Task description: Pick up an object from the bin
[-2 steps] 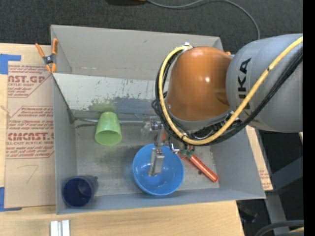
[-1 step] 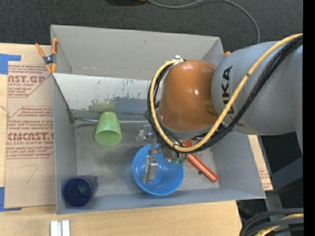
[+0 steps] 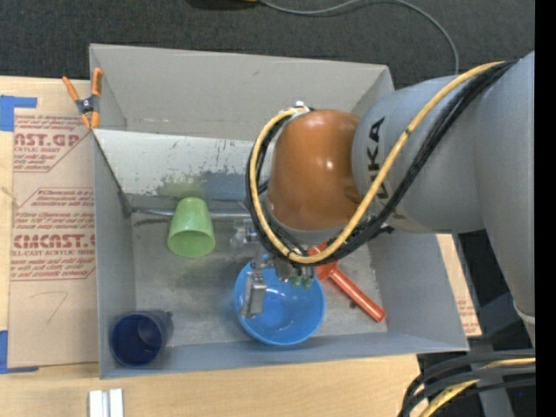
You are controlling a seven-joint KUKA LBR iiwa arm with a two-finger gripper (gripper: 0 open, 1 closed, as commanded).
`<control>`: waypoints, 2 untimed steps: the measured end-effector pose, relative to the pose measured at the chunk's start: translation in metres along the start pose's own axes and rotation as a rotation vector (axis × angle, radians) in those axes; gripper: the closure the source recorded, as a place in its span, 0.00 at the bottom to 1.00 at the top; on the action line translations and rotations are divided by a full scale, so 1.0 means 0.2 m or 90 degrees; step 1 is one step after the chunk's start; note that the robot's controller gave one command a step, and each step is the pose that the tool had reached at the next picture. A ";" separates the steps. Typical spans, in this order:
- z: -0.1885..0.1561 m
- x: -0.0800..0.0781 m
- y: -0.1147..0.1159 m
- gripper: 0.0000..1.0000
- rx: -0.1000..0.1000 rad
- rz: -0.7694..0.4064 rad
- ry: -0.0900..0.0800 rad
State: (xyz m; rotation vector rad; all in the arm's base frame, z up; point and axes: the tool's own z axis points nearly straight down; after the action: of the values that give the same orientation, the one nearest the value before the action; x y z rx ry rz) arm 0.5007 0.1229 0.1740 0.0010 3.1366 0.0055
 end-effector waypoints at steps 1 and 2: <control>0.07 0.05 -0.12 0.00 0.001 0.008 0.002; 0.07 0.04 -0.12 0.00 0.000 0.009 0.000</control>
Offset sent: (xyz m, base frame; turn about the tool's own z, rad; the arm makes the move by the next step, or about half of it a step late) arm 0.0009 -0.0252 -0.0144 0.0258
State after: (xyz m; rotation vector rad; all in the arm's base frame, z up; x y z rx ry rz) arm 0.4930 0.0998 0.1601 0.0239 3.1366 0.0049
